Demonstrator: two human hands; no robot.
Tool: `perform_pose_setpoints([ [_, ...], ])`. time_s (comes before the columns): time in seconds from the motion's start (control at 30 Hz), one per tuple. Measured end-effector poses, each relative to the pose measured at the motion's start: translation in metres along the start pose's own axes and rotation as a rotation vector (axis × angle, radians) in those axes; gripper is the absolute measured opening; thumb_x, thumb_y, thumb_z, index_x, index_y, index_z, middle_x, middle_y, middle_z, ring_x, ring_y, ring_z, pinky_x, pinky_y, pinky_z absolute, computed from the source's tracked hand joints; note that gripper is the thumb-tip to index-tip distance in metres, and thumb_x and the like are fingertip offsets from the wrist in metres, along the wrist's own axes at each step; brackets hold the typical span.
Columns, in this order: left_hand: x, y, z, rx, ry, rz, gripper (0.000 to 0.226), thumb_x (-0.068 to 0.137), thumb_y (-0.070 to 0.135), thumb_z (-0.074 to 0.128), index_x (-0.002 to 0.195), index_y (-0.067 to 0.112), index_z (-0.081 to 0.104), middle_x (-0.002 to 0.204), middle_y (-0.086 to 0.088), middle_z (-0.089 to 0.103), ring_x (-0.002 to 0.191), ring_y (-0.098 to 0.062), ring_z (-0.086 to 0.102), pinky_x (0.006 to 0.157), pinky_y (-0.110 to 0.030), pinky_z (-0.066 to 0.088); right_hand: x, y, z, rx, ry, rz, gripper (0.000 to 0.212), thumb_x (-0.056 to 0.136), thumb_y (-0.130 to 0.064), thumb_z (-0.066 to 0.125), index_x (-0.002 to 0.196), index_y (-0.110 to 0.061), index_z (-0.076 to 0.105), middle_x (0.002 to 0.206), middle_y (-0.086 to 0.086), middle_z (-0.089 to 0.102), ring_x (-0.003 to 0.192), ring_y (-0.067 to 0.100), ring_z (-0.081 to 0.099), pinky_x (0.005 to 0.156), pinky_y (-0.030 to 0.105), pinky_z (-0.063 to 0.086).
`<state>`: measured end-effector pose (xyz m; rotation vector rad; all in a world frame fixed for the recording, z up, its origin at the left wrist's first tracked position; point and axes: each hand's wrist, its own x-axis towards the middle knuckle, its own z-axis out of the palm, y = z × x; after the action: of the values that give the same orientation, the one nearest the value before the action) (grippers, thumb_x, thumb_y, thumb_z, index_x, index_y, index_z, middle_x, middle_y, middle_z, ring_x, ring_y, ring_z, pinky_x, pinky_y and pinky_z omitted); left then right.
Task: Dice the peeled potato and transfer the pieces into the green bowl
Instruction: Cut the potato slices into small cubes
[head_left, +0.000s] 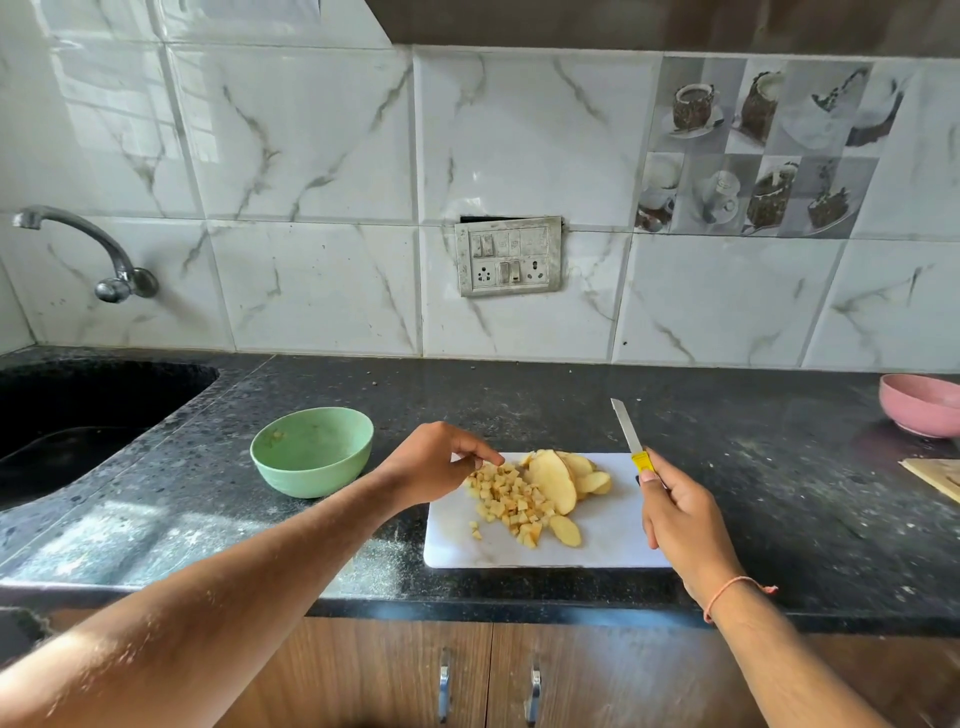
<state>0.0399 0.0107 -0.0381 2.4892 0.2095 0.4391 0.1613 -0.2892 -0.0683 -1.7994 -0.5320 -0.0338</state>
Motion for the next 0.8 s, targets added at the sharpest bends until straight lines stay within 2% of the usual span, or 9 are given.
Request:
perform_pose_setpoints([
  [0.13,0.000,0.003,-0.010,0.105,-0.111,0.071,0.030,0.089,0.030,0.084,0.113,0.046,0.080,0.112,0.023,0.074,0.103,0.006,0.065,0.087,-0.016,0.051,0.000,-0.001,0.000,-0.022,-0.002,-0.007,0.040,0.109,-0.022,0.049,0.147,-0.030,0.056,0.050,0.001,0.044,0.049,0.013,0.040,0.050,0.023,0.040],
  [0.27,0.002,0.008,-0.011,0.226,-0.147,0.119,0.036,0.089,0.029,0.084,0.122,0.042,0.077,0.119,0.018,0.073,0.105,-0.001,0.065,0.092,-0.022,0.051,-0.001,-0.002,0.001,-0.020,-0.008,-0.023,0.037,0.109,-0.022,0.049,0.143,-0.035,0.057,0.050,0.002,0.044,0.047,0.013,0.040,0.048,0.021,0.039],
  [0.43,0.011,0.013,-0.007,0.252,-0.170,0.112,0.021,0.093,0.034,0.080,0.112,0.040,0.081,0.109,0.018,0.075,0.097,-0.005,0.067,0.087,-0.029,0.056,0.000,-0.003,0.000,-0.006,-0.030,-0.040,0.034,0.109,-0.023,0.048,0.135,-0.044,0.054,0.051,0.000,0.043,0.050,0.013,0.041,0.051,0.026,0.040],
  [0.57,0.017,0.016,-0.005,0.225,-0.162,0.088,0.015,0.097,0.034,0.074,0.110,0.035,0.081,0.103,0.018,0.077,0.091,-0.002,0.068,0.083,-0.028,0.057,0.002,0.001,-0.001,-0.002,-0.031,-0.024,0.038,0.110,-0.024,0.048,0.142,-0.043,0.047,0.052,-0.002,0.044,0.051,0.012,0.043,0.052,0.028,0.042],
  [0.63,0.021,0.015,-0.005,0.200,-0.142,0.071,0.015,0.099,0.032,0.073,0.111,0.033,0.080,0.100,0.018,0.077,0.090,0.001,0.068,0.081,-0.027,0.057,0.003,0.002,-0.001,0.012,-0.036,-0.026,0.037,0.109,-0.024,0.049,0.142,-0.043,0.049,0.052,-0.002,0.043,0.051,0.014,0.042,0.053,0.030,0.042],
  [0.7,0.022,0.017,-0.003,0.157,-0.118,0.055,0.019,0.100,0.022,0.070,0.114,0.032,0.079,0.100,0.019,0.075,0.087,0.009,0.065,0.076,-0.018,0.051,0.003,0.002,-0.001,0.032,-0.037,-0.035,0.035,0.109,-0.022,0.049,0.137,-0.044,0.055,0.052,0.000,0.041,0.051,0.016,0.040,0.055,0.031,0.041],
  [0.77,0.024,0.021,-0.002,0.149,-0.093,0.061,0.033,0.100,0.010,0.062,0.117,0.034,0.079,0.106,0.021,0.074,0.087,0.015,0.063,0.074,-0.010,0.047,0.002,0.001,-0.002,0.040,-0.035,-0.037,0.035,0.109,-0.023,0.049,0.133,-0.047,0.056,0.052,0.002,0.041,0.051,0.016,0.040,0.054,0.030,0.042],
  [0.8,0.025,0.024,-0.001,0.163,-0.083,0.077,0.041,0.100,0.006,0.057,0.119,0.035,0.078,0.113,0.021,0.074,0.092,0.012,0.065,0.077,-0.012,0.051,0.002,0.001,-0.002,0.043,-0.034,-0.040,0.035,0.109,-0.023,0.049,0.132,-0.048,0.055,0.051,0.002,0.041,0.051,0.016,0.041,0.053,0.027,0.042],
])
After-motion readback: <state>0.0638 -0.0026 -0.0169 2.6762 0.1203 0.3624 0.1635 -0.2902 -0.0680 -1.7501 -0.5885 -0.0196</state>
